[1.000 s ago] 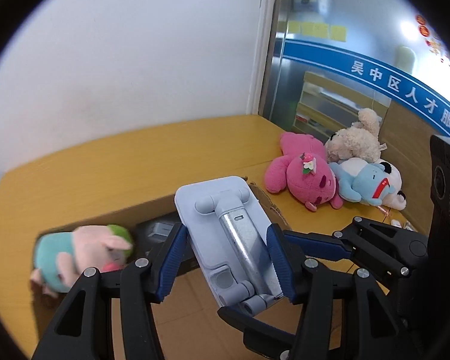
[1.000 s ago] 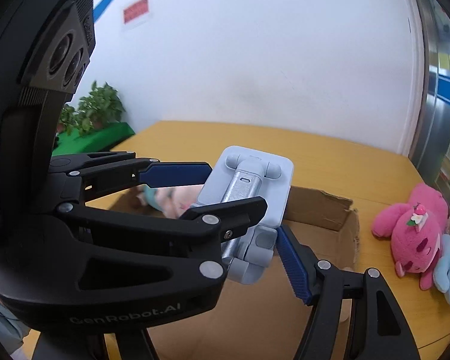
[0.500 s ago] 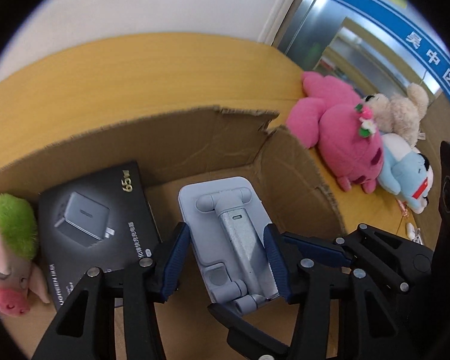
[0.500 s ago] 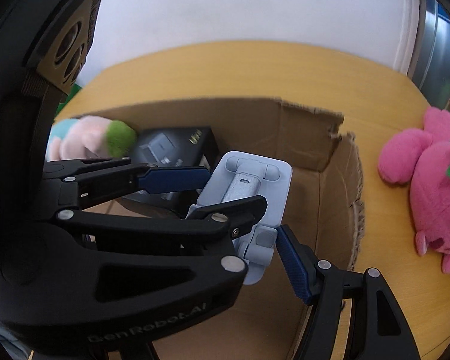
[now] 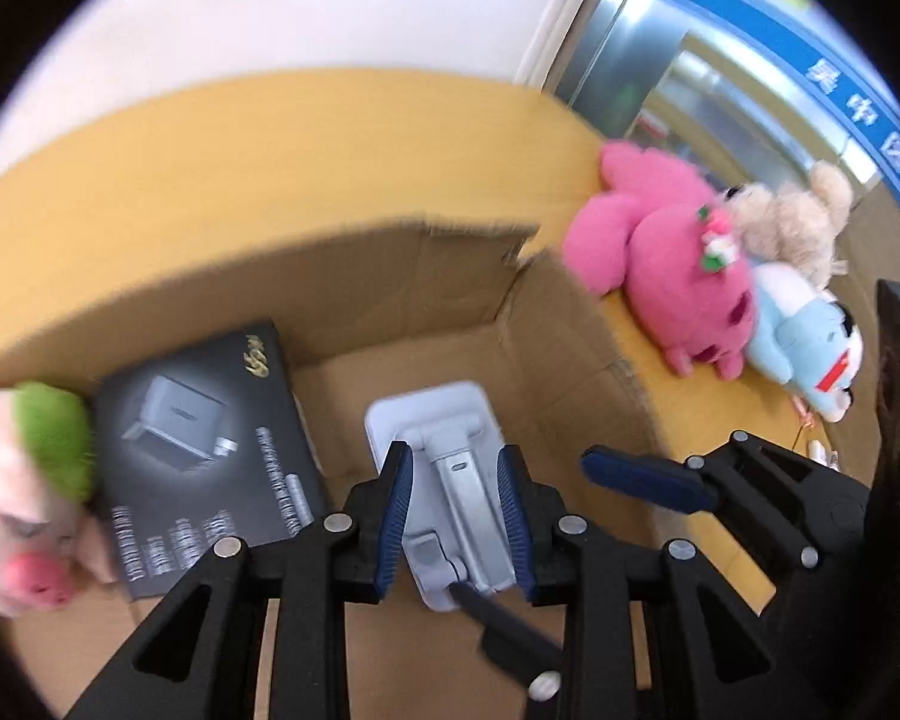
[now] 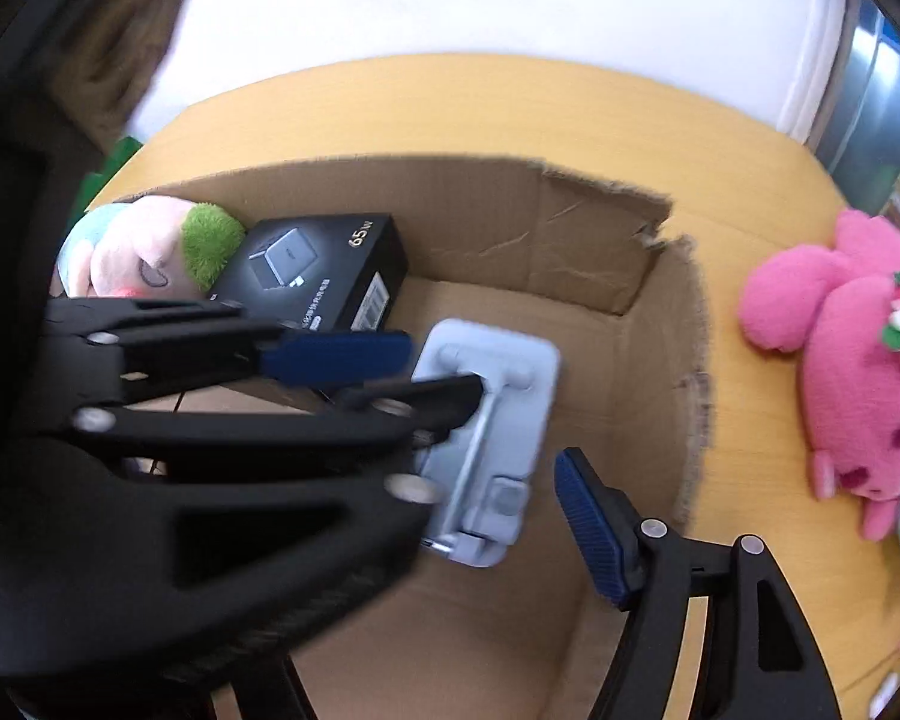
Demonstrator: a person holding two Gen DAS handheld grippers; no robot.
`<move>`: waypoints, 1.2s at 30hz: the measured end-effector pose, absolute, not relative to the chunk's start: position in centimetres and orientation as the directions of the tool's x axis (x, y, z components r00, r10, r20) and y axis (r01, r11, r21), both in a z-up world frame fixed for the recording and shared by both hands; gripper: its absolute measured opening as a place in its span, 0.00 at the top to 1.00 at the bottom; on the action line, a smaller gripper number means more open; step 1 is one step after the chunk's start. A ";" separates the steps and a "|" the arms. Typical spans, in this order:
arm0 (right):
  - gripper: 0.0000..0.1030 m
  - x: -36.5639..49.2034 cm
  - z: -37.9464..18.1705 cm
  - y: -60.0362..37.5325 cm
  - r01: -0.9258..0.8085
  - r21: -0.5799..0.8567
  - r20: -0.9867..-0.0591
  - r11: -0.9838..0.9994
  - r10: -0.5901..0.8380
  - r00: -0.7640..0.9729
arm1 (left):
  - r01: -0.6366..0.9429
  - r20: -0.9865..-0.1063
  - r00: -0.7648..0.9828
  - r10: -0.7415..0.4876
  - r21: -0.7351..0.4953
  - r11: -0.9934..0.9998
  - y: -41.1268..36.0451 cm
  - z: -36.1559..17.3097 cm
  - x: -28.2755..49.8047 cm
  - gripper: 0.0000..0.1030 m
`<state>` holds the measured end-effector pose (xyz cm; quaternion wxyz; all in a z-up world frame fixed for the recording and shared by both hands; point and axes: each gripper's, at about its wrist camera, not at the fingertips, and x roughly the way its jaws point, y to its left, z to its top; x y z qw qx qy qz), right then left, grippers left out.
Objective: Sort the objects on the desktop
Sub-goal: 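Lower the phone stand beside the charger box and open the left gripper, then move the right gripper down over the black sunglasses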
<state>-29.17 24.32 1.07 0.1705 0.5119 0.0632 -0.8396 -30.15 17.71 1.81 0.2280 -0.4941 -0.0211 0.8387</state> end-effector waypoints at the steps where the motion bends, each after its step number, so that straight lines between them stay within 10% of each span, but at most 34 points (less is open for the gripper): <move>1: 0.31 -28.6 2.0 24.6 0.344 0.061 -0.871 -0.937 -0.219 -0.440 | -0.361 -0.804 -0.446 0.393 -0.240 -0.901 17.3 3.4 -29.2 0.70; 5: 0.24 -23.8 7.4 25.4 0.328 0.006 -0.787 -0.945 -0.207 -0.581 | -0.379 -0.695 -0.611 0.380 -0.165 -0.911 14.7 9.8 -23.9 0.57; 8: 0.01 -18.3 11.5 25.9 0.323 -0.016 -0.686 -0.946 -0.224 -0.692 | -0.353 -0.547 -0.758 0.355 -0.113 -0.929 11.6 14.2 -17.7 0.18; 15: 0.00 -8.3 13.2 23.6 0.340 -0.019 -0.601 -0.940 -0.261 -0.756 | -0.266 -0.389 -0.885 0.255 -0.026 -0.964 7.0 16.2 -5.8 0.17; 36: 0.00 2.8 10.0 21.6 0.285 0.030 -0.525 -0.958 -0.258 -0.811 | -0.047 -0.373 -0.927 0.047 -0.009 -0.999 3.4 9.2 4.1 0.16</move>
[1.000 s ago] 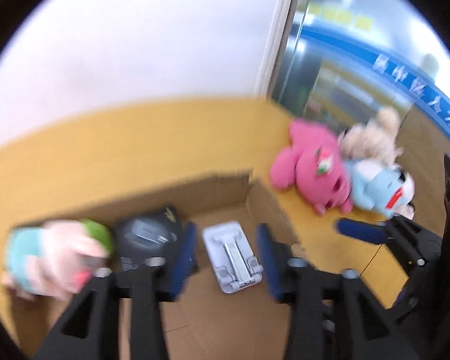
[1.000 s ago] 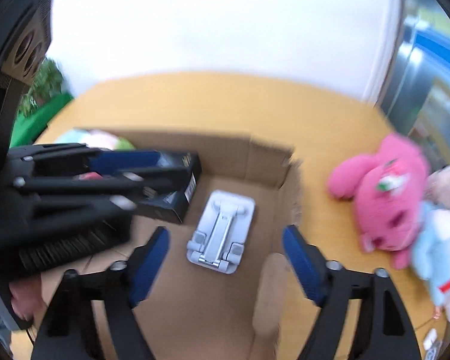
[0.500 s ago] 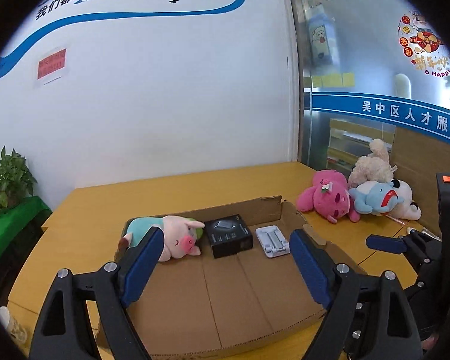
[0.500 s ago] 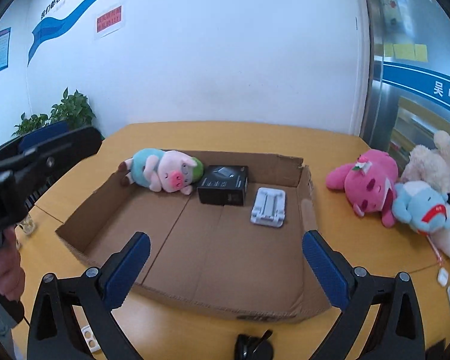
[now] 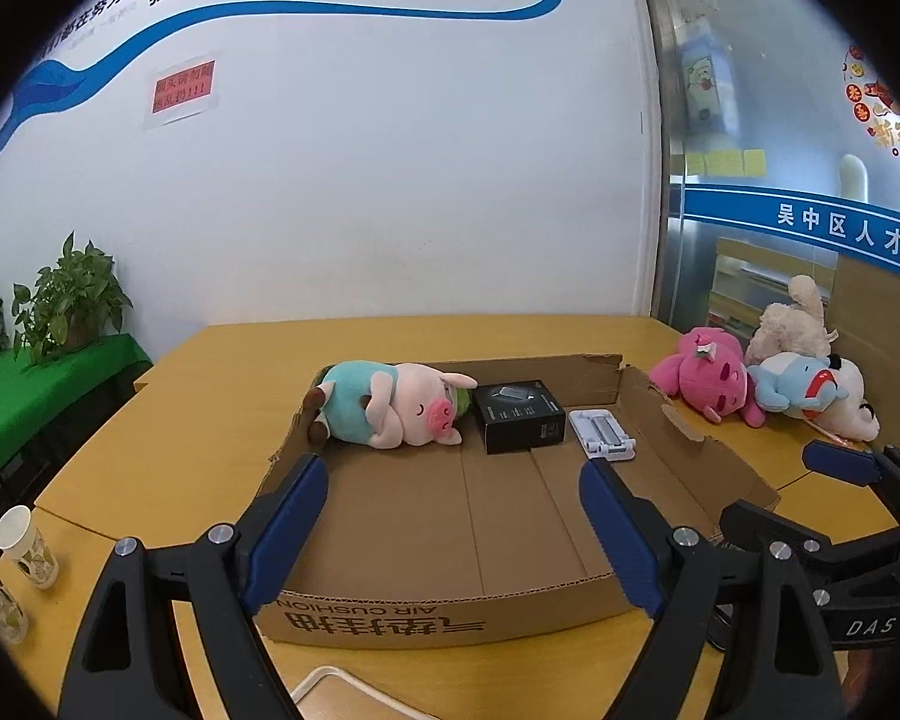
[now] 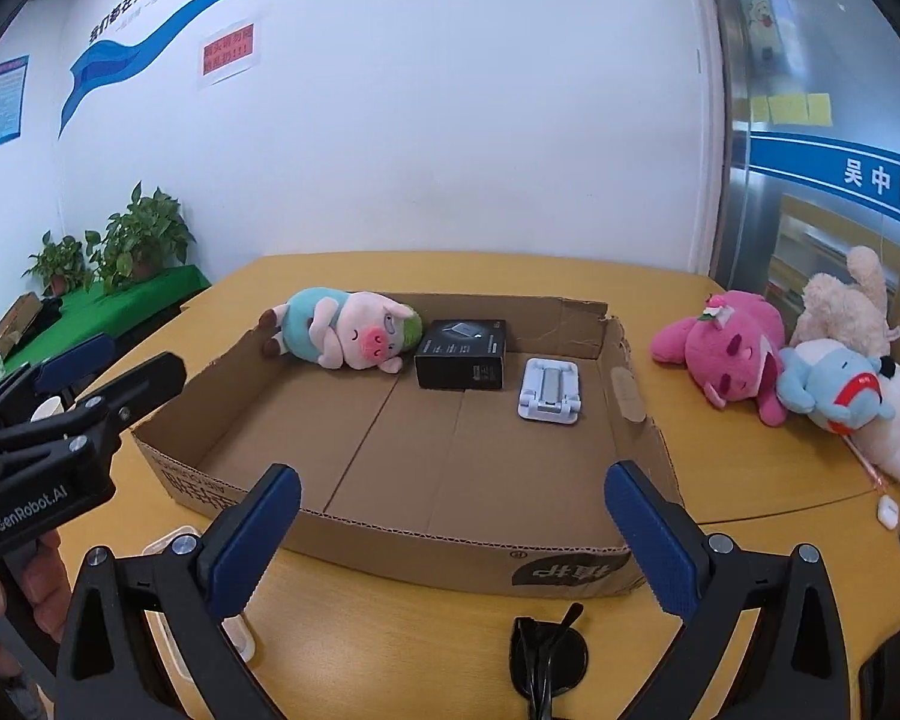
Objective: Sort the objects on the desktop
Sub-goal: 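Move the right gripper down over the black sunglasses, then close the right gripper on the sunglasses arm and lift them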
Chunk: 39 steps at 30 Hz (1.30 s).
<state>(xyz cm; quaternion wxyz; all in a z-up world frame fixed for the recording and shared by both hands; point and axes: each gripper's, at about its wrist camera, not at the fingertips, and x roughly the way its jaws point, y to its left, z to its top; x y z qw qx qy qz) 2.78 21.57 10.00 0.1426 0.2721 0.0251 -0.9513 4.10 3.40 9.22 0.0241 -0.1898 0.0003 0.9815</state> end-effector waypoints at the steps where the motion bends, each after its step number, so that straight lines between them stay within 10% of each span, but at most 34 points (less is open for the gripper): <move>1: 0.00 2.9 9.9 21.7 0.284 0.045 -0.518 -0.958 -0.266 -0.813 | -0.051 -0.371 -0.927 0.051 -0.010 -0.999 3.3 9.1 4.3 0.16; 15: 0.00 5.2 7.6 24.3 0.308 0.082 -0.491 -0.948 -0.307 -0.815 | -0.062 -0.467 -0.883 0.056 -0.001 -0.998 2.4 6.2 5.7 0.16; 26: 0.00 5.8 0.5 31.8 0.246 0.145 -0.687 -0.958 -0.277 -0.672 | -0.089 -0.614 -0.777 0.139 -0.111 -0.990 1.6 1.4 7.0 0.16; 39: 0.66 6.2 -3.3 30.5 0.338 0.177 -0.762 -0.924 -0.346 -0.547 | -0.223 -0.677 -0.674 0.296 -0.196 -0.955 5.9 -0.9 5.8 0.16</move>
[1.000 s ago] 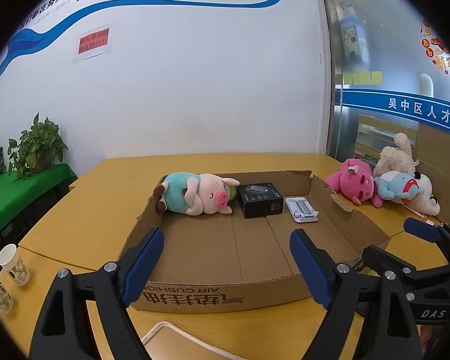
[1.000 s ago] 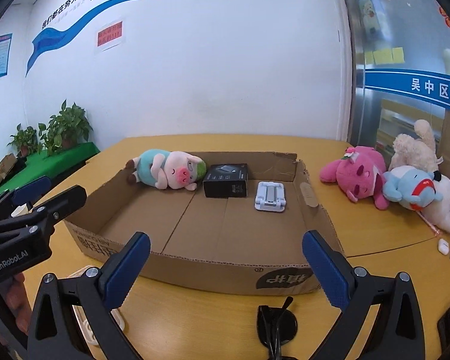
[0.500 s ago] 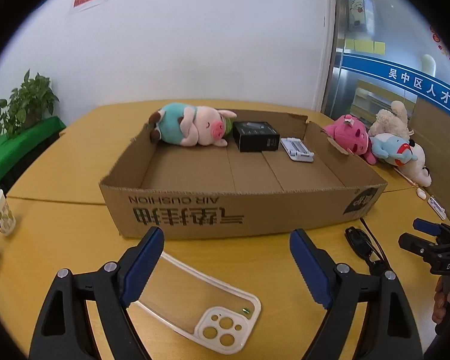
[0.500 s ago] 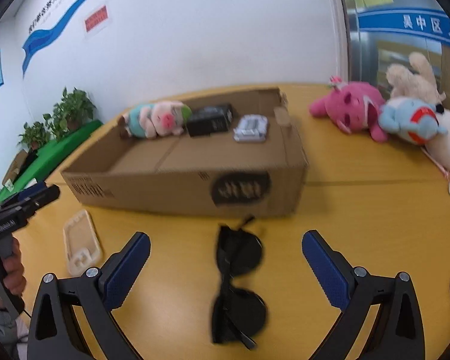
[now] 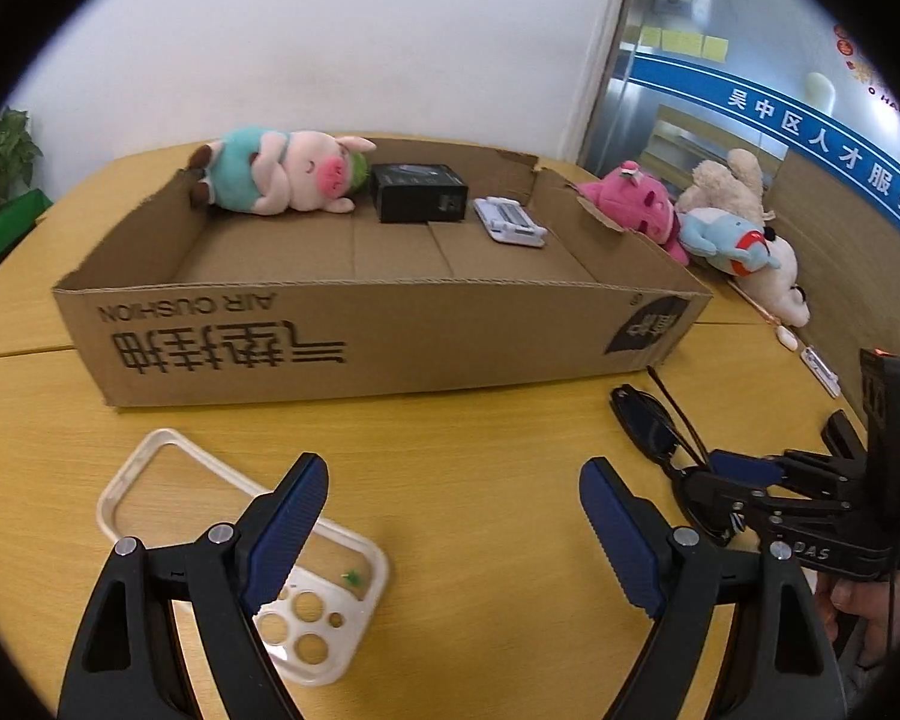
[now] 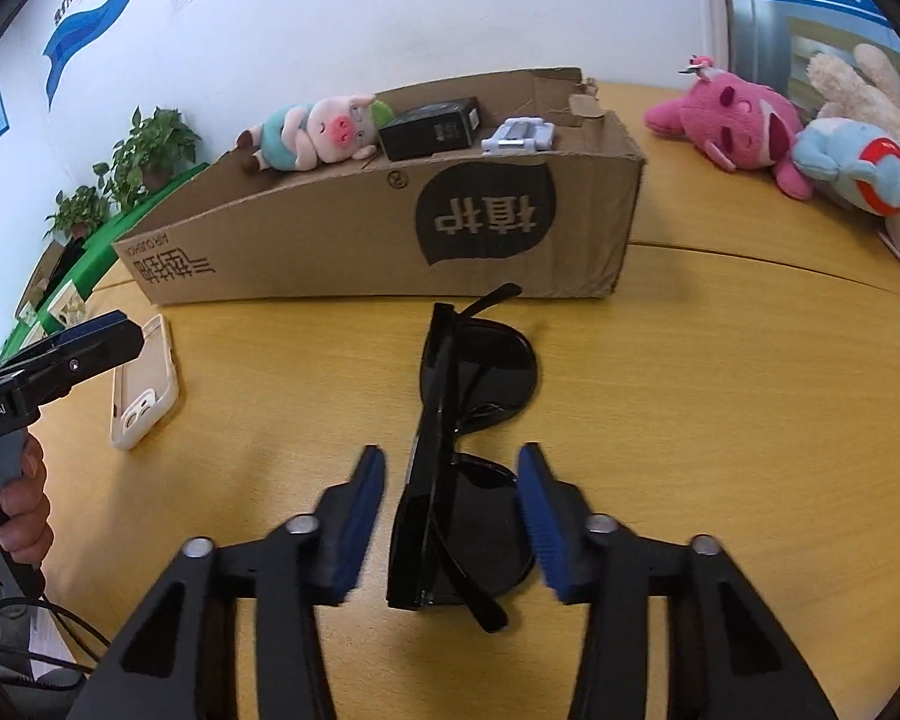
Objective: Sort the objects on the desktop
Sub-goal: 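Close the right gripper on the sunglasses arm and lift them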
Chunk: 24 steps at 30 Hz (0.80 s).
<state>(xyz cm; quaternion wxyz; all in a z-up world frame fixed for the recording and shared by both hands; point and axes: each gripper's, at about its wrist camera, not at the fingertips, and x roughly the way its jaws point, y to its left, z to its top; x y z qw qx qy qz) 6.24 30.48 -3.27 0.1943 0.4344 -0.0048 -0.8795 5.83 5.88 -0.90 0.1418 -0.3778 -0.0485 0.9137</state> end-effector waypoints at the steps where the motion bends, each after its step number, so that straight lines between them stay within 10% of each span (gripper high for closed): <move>1: 0.71 6.2 -3.5 30.3 0.343 0.176 -0.767 -0.923 -0.346 -0.540 | -0.232 -0.682 -0.665 0.305 -0.200 -0.952 6.2 -1.0 5.6 0.16; 4: 0.88 5.9 -4.1 30.1 0.342 0.203 -0.774 -0.918 -0.364 -0.518 | -0.262 -0.691 -0.638 0.339 -0.219 -0.940 7.2 -1.3 4.9 0.16; 21: 0.88 8.3 -4.4 25.2 0.428 0.312 -0.748 -0.848 -0.497 -0.439 | -0.366 -0.668 -0.405 0.624 -0.508 -0.780 11.6 -5.0 1.9 0.22; 24: 0.88 8.5 -4.4 24.5 0.445 0.331 -0.744 -0.832 -0.520 -0.419 | -0.340 -0.689 -0.391 0.611 -0.509 -0.791 11.2 -5.7 1.9 0.43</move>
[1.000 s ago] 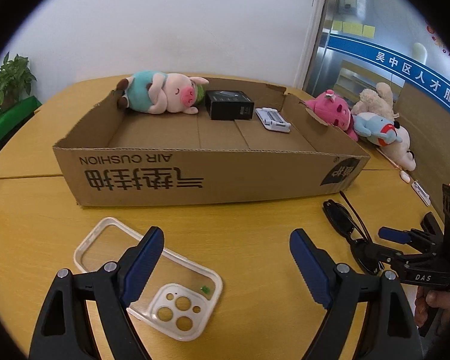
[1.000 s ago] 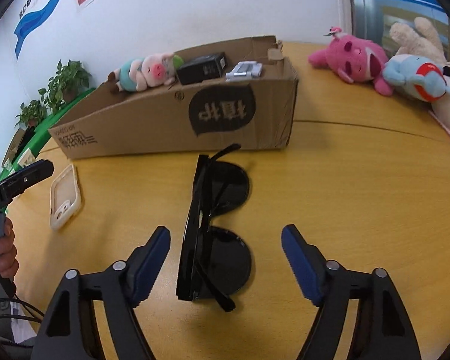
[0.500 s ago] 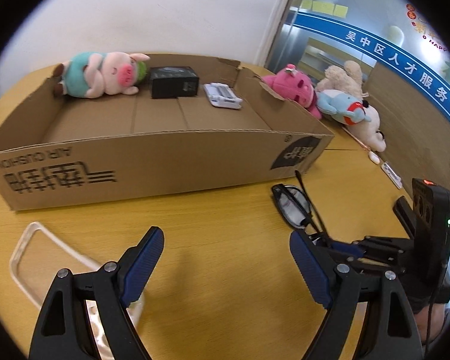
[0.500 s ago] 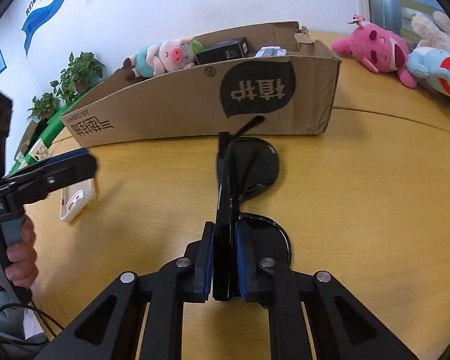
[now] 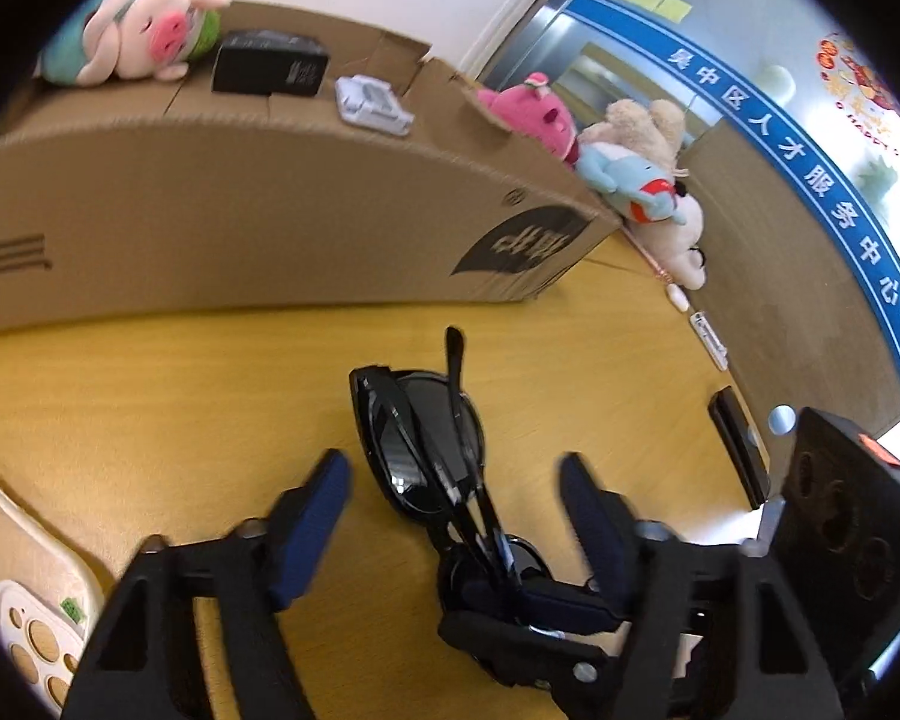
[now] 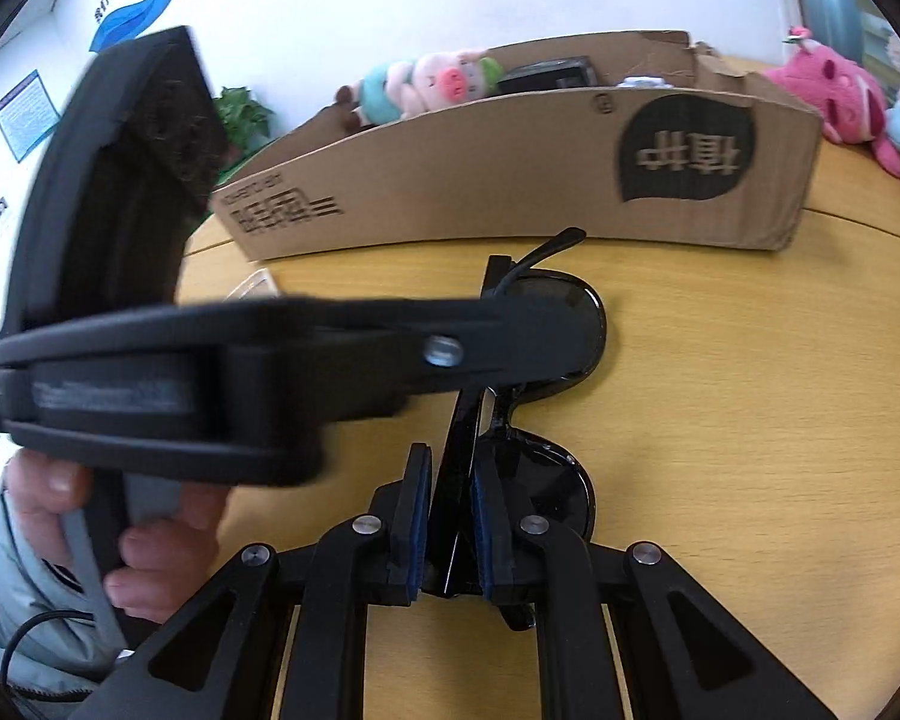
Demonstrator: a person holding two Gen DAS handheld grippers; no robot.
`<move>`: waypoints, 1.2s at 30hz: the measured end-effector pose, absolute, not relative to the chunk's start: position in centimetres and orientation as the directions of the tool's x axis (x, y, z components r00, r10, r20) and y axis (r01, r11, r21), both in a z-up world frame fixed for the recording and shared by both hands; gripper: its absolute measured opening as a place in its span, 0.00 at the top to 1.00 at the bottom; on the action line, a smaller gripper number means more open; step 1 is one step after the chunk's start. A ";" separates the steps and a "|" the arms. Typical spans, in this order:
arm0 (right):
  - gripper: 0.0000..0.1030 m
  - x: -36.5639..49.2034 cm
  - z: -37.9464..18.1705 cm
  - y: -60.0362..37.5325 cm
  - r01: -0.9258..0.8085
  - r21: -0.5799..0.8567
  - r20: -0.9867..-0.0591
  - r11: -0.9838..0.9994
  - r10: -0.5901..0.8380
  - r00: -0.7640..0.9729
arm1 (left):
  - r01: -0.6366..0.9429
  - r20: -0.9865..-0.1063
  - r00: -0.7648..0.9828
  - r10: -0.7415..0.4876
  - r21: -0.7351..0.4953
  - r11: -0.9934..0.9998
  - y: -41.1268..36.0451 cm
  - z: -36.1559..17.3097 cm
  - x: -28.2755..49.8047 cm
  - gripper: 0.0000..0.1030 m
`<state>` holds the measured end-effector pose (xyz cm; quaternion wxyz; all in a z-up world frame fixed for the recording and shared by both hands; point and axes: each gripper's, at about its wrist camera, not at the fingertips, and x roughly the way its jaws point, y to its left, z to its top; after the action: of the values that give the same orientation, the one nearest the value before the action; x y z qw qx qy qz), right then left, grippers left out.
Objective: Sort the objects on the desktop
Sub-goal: 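Close the right gripper on the sunglasses arm and lift them, then carry the sunglasses over the box with the right gripper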
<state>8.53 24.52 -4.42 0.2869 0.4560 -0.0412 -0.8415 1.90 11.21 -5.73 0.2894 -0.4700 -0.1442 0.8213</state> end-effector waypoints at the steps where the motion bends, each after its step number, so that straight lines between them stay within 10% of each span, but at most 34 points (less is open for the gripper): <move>1: 0.88 8.6 -4.4 24.3 0.453 0.335 -0.742 -0.826 -0.528 -0.413 | -0.332 -0.689 -0.393 0.609 -0.512 -0.792 10.9 -5.9 1.9 0.50; 36: 0.89 9.4 -4.2 21.6 0.485 0.347 -0.752 -0.803 -0.547 -0.368 | -0.290 -0.676 -0.364 0.640 -0.571 -0.768 8.4 -5.8 3.2 0.82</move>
<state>9.41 21.56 -4.19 0.3122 0.4676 -0.0330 -0.8263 3.22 8.38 -5.81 0.2885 -0.4843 -0.1809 0.8059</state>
